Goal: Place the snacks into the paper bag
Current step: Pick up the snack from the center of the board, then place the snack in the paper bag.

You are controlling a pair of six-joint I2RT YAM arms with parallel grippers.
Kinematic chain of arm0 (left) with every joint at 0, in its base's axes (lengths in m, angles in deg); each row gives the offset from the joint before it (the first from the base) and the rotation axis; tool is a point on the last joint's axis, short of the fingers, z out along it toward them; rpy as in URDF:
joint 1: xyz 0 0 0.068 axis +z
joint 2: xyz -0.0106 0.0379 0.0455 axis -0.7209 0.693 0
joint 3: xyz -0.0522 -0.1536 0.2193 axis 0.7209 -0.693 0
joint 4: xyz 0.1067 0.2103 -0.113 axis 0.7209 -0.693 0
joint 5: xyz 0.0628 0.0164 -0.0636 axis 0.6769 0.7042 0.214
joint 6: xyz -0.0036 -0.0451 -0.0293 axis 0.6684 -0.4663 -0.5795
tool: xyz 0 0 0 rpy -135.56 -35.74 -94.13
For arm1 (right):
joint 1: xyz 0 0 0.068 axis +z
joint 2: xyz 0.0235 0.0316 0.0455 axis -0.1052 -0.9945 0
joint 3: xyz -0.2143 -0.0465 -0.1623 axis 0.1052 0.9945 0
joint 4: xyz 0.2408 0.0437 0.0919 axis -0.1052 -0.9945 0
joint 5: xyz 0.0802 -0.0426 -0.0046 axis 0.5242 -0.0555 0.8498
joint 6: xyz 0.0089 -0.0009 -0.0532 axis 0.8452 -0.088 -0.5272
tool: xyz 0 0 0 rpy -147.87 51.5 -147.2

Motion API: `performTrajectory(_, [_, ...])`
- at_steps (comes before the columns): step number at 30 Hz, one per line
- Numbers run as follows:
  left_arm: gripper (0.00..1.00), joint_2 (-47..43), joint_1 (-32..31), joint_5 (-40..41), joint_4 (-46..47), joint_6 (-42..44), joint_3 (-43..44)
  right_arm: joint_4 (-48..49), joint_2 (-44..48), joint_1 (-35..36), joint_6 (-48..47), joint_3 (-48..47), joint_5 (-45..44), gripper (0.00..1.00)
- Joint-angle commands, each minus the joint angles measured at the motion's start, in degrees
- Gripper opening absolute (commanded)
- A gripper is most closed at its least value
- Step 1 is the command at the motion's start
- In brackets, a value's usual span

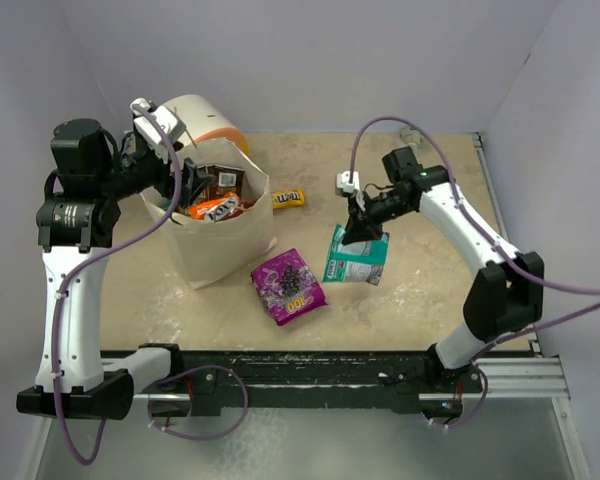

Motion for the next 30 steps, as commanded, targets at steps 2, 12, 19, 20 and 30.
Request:
performTrajectory(2, [0.96, 0.3, -0.1, -4.8, 2.0, -3.2, 2.9, 6.1, 9.5, -1.6, 10.1, -3.6, 3.0, 0.00])
performTrajectory(12, [0.94, 4.3, -10.0, -0.4, 0.5, -2.7, 9.9, 35.5, 23.7, -1.7, 36.1, -1.1, -4.8, 0.00])
performTrajectory(19, [0.93, 10.4, -17.5, -3.8, -0.3, -4.8, 17.0, 43.6, 26.4, -1.7, 44.9, -3.4, -10.2, 0.00])
performTrajectory(20, [0.93, 11.2, -18.6, -4.2, -0.2, -4.9, 17.7, 44.1, 26.5, -1.7, 45.1, -4.0, -10.5, 0.00])
performTrajectory(30, [0.94, 17.1, -30.5, -3.5, 7.2, -8.0, 17.1, 47.0, 27.3, -1.7, 52.2, -6.8, -13.1, 0.00])
